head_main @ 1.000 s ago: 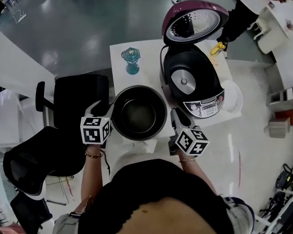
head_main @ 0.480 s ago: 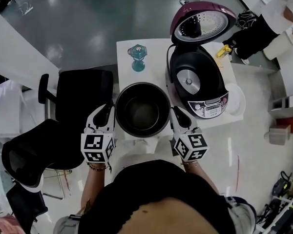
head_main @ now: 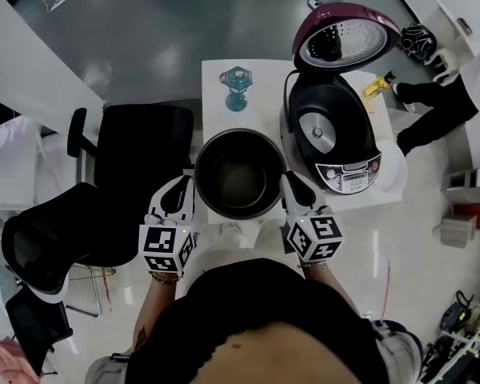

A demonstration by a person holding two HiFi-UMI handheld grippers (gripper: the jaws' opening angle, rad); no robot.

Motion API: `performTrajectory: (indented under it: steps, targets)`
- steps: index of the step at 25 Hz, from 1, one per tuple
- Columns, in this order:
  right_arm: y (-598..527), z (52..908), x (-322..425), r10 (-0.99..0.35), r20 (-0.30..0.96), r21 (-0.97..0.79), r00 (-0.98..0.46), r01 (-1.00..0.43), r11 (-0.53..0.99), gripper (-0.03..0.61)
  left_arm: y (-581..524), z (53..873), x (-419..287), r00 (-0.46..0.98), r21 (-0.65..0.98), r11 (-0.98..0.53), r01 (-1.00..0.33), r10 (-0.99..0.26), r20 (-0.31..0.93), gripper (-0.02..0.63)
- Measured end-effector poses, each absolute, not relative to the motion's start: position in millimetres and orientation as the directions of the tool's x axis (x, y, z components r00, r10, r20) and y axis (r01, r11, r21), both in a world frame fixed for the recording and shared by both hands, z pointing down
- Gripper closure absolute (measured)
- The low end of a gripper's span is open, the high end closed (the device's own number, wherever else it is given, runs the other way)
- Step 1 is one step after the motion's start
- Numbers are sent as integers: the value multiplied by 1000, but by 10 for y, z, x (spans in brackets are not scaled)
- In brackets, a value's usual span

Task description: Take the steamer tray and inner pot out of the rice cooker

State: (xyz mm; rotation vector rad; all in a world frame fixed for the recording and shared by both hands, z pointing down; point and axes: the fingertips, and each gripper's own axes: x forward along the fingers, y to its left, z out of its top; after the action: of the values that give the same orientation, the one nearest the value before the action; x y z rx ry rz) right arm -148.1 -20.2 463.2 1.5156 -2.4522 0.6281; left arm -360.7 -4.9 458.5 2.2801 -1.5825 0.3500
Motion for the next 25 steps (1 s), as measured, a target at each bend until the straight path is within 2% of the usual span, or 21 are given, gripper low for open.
performTrajectory:
  steps: [25]
  targets:
    - [-78, 4732, -1419, -797, 419, -227, -435, -900, 372, 569, 73, 4745, -3494, 356, 113, -343, -933, -819, 450, 604]
